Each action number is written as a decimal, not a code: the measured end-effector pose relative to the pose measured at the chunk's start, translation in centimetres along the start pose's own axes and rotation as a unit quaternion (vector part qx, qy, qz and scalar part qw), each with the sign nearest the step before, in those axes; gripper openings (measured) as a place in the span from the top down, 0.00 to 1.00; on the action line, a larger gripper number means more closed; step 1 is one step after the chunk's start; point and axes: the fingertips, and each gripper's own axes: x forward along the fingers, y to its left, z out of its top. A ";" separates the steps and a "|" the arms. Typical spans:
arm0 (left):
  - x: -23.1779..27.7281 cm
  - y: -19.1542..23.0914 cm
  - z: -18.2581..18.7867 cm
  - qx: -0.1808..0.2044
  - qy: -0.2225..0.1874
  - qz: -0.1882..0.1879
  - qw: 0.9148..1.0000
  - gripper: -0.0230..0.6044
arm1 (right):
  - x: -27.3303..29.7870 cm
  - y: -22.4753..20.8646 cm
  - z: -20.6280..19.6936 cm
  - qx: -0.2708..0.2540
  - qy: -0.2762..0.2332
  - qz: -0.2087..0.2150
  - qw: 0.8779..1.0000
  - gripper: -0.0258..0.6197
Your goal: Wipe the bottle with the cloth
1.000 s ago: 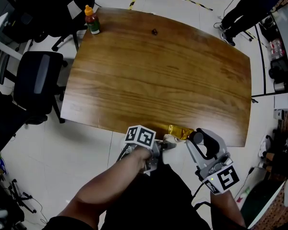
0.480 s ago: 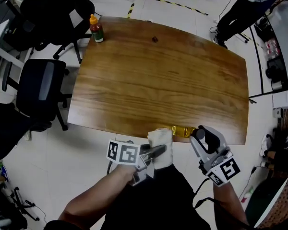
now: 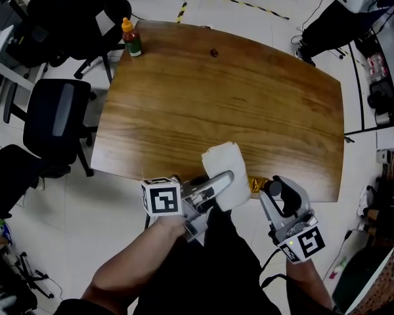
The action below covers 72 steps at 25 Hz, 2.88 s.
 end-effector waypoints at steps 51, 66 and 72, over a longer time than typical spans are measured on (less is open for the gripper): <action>4.3 6.1 0.5 0.189 0.177 0.172 0.950 0.80 | 1.3 0.7 -2.3 0.021 0.015 0.054 0.998 0.76; 11.8 3.7 -2.1 -0.003 0.268 -0.019 0.963 0.80 | 0.9 0.7 -2.7 0.019 0.016 0.068 0.997 0.76; 11.2 6.5 -4.1 0.098 0.297 0.046 0.949 0.80 | 0.7 0.5 -2.7 0.022 0.006 0.059 0.998 0.76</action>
